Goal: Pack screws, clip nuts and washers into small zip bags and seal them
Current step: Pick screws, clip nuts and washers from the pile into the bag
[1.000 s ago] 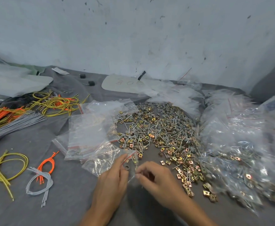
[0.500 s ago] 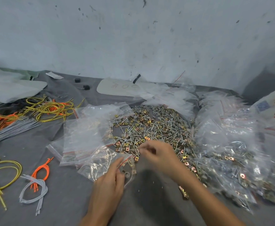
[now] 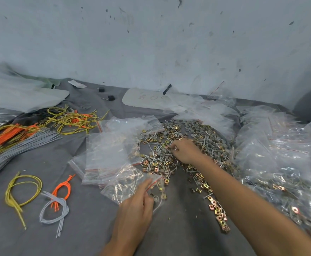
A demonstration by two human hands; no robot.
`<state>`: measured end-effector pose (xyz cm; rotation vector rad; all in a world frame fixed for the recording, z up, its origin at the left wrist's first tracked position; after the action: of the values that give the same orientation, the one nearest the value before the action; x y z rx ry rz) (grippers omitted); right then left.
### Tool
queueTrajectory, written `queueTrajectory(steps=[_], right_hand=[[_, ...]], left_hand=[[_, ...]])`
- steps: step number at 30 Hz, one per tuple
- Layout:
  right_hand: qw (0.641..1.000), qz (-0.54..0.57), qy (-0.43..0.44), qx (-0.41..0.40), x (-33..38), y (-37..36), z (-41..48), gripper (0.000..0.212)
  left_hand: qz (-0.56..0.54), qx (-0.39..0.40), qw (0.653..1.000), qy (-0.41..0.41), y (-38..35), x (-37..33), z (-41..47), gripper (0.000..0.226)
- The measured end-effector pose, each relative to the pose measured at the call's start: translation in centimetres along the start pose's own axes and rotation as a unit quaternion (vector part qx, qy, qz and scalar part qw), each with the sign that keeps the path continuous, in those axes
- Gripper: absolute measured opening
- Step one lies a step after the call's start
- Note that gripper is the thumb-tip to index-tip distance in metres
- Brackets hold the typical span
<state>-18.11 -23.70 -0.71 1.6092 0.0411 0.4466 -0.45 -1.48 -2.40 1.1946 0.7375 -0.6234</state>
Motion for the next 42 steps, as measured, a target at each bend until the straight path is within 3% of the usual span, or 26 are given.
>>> queueTrajectory(steps=[3, 9, 13, 17, 20, 27, 31, 33, 37, 42], right_hand=[[1.000, 0.009, -0.020, -0.010, -0.6, -0.2, 0.4, 0.006], [0.995, 0.046, -0.044, -0.071, -1.8, 0.5, -0.6, 0.021], [0.997, 0.060, -0.018, -0.041, -1.7, 0.3, -1.0, 0.008], [1.000, 0.002, 0.004, 0.002, -0.3, -0.2, -0.2, 0.018], [0.999, -0.005, -0.016, -0.028, -0.3, 0.0, 0.0, 0.018], [0.972, 0.203, -0.026, -0.113, -0.3, 2.2, -4.9, 0.012], [0.873, 0.484, -0.046, -0.040, 1.2, 1.1, -11.1, 0.015], [0.856, 0.516, -0.032, -0.012, 2.6, 0.0, -14.1, 0.015], [0.868, 0.495, 0.018, 0.010, 5.9, -1.5, -17.8, 0.012], [0.920, 0.374, 0.070, -0.093, 8.2, -1.2, -17.7, 0.004]], left_hand=[[-0.002, -0.005, 1.000, -0.008, -0.1, 0.1, 0.0, 0.044], [-0.019, -0.002, 1.000, -0.001, 0.0, 0.0, 0.0, 0.048], [-0.004, -0.001, 1.000, -0.005, -0.2, 0.0, 0.0, 0.043], [0.009, 0.002, 1.000, -0.002, -0.2, 0.1, 0.1, 0.046], [0.006, 0.006, 1.000, -0.005, -0.2, 0.2, 0.1, 0.045], [-0.005, -0.014, 1.000, -0.018, 0.0, 0.0, 0.1, 0.045], [-0.009, -0.039, 0.999, -0.026, 0.3, -0.1, 0.1, 0.042], [-0.003, -0.055, 0.998, -0.031, 0.5, -0.3, 0.0, 0.042], [0.012, -0.070, 0.996, -0.049, 0.6, -0.3, -0.1, 0.042], [0.020, -0.060, 0.997, -0.047, 0.4, -0.2, -0.1, 0.042]])
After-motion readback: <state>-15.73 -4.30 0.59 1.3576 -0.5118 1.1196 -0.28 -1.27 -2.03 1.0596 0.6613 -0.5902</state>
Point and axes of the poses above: each hand's wrist, its own z-axis towards the middle knuckle, its own y-axis out of the back of the hand, x = y × z, the point moved 8 cm from there along z, towards the middle knuckle, and after that the axes turned 3 degrees about y, right-handed, at the moved point
